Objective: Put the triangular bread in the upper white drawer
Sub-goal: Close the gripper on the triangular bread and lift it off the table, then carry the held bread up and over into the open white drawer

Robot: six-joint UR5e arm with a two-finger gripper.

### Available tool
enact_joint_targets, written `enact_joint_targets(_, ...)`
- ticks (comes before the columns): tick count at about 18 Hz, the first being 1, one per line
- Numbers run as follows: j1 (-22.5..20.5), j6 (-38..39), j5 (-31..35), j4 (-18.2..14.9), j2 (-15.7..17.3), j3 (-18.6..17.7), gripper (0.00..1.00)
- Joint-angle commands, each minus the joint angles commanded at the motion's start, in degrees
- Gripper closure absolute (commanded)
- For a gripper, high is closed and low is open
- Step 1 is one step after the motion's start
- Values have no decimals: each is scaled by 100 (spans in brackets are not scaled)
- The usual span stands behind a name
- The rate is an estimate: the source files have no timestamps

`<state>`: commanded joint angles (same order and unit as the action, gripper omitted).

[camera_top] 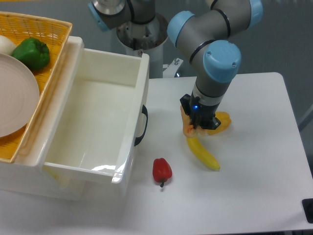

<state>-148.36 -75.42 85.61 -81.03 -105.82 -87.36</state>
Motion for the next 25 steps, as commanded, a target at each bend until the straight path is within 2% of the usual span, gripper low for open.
enact_joint_targets(2,-44,132,0,-184,87,35,100)
enact_joint_targets(4,-62,132,-17,-229,202,44,100)
enact_joint_targets(11,-211,562,-263,-738,237,298,100)
enact_joint_targets(13,-255,834,-500,-870,334,413,100)
enact_joint_targets(18,-562,1266,-1229,-923,509,466,100)
enact_joint_targets(21,-712,1905,-1826,-1055,650,475,100)
enact_joint_targets(25,-712,2627,-2309,-1073,817,431,100)
